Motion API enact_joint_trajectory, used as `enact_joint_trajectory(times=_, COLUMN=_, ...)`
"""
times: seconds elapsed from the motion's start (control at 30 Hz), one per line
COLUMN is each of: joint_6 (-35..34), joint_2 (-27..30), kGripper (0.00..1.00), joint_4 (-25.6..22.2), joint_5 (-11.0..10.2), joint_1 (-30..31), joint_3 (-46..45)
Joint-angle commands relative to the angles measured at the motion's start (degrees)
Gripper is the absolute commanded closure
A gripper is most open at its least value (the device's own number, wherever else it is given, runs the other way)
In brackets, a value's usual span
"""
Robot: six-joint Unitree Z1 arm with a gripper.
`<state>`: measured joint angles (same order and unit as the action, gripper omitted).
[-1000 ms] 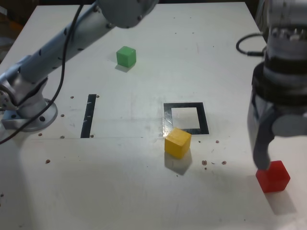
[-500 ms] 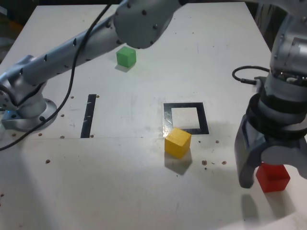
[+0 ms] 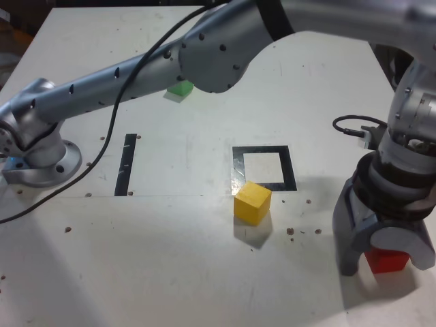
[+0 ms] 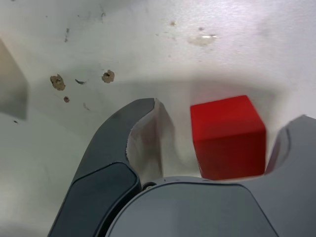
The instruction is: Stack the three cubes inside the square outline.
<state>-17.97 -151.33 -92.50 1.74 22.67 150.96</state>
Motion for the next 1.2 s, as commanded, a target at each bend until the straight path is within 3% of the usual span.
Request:
enact_joint_trajectory(times=0.0, joint_6=-0.2, joint_2=-0.4, kGripper=0.32, joint_4=-0.5, joint_5=0.1, joint_1=-0.1, joint_3=0.5)
enact_joint_trajectory(times=0.3, joint_6=-0.2, joint_2=-0.5, kGripper=0.62, joint_4=-0.1, joint_5=-2.3, joint_1=-0.1, joint_3=1.9)
enact_joint_trajectory(times=0.53, joint_6=0.0, joint_2=-0.6, kGripper=0.77, joint_4=0.4, joint_5=-3.6, joint_1=-0.1, joint_3=2.2)
enact_joint_trajectory(times=0.87, joint_6=1.5, joint_2=1.1, kGripper=0.83, joint_4=-0.8, joint_5=-3.2, joint_1=0.0, joint_3=2.0)
enact_joint_trajectory(times=1.0, joint_6=3.8, joint_2=6.5, kGripper=0.85, joint_4=-1.2, joint_5=-3.9, joint_1=0.1, joint_3=-1.4)
enact_joint_trajectory(times=1.17, joint_6=7.6, joint_2=21.1, kGripper=0.85, joint_4=-1.1, joint_5=-6.7, joint_1=-0.8, joint_3=-14.3)
